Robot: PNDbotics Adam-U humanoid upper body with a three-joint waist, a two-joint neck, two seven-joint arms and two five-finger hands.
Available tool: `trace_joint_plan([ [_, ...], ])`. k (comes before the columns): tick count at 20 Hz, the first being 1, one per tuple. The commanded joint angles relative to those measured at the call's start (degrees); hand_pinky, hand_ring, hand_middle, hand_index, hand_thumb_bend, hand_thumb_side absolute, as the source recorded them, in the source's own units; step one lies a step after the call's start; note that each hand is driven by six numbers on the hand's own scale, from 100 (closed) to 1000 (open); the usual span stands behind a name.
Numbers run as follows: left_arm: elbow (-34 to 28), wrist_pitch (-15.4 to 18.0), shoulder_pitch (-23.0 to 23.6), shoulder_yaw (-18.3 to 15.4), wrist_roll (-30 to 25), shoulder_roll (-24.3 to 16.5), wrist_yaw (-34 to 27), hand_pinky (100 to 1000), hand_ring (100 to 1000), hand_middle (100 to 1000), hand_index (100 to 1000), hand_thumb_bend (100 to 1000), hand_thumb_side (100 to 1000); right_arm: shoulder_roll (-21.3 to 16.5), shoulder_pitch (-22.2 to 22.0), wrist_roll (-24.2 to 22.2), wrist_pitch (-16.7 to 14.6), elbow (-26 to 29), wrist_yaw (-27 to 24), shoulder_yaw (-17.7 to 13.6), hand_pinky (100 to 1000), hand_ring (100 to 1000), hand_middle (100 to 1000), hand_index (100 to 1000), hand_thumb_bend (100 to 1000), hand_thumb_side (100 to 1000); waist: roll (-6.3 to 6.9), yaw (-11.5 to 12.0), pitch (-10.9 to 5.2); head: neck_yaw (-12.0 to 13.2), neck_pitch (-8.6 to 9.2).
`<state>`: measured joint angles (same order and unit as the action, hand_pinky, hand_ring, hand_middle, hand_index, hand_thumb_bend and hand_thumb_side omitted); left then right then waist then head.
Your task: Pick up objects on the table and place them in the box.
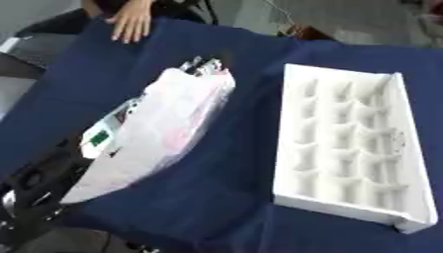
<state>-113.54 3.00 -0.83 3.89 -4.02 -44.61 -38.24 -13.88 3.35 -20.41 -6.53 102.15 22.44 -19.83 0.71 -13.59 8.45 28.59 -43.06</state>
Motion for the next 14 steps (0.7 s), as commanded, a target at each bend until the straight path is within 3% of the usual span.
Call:
trace_joint_plan([
  [1, -1.1, 2.9, -2.3, -0.4, -1.4, -3.5, 3.9, 100, 100, 100, 123, 100, 672, -1.1, 0.1, 0.0, 0.1, 1.1, 0.1, -0.4, 581, 656, 767, 918, 100, 791, 0.13, 0.0, -0.93, -0.1, 0.64],
  [9, -1.1, 26.1, -16.4, -0.2, -3.2, -15.1, 20.3, 100, 100, 100, 127, 100, 672, -1.4, -0.2, -0.3, 0.2, 1.1, 0.3, -0.2, 579, 655, 766, 918, 100, 798, 0.91, 0.0, -2.03, 0.3, -0.14],
  [11, -1.1, 28.6, -20.2, 1.0, -2.9, -16.3, 22.0, 100, 100, 100, 128, 100, 672, -1.4, -0.2, -0.5, 0.2, 1.2, 0.2, 0.0, 578, 654, 766, 918, 100, 799, 1.12, -0.3, -2.18, 0.5, -0.14],
  [14, -1.1, 29.6, -24.3, 2.8, -3.1, -16.3, 24.1, 100, 100, 100, 128, 100, 665, -1.4, -0.1, -0.6, 0.2, 1.2, 0.1, 0.1, 578, 654, 766, 918, 100, 802, 1.34, -0.7, -2.04, 0.5, -0.11],
])
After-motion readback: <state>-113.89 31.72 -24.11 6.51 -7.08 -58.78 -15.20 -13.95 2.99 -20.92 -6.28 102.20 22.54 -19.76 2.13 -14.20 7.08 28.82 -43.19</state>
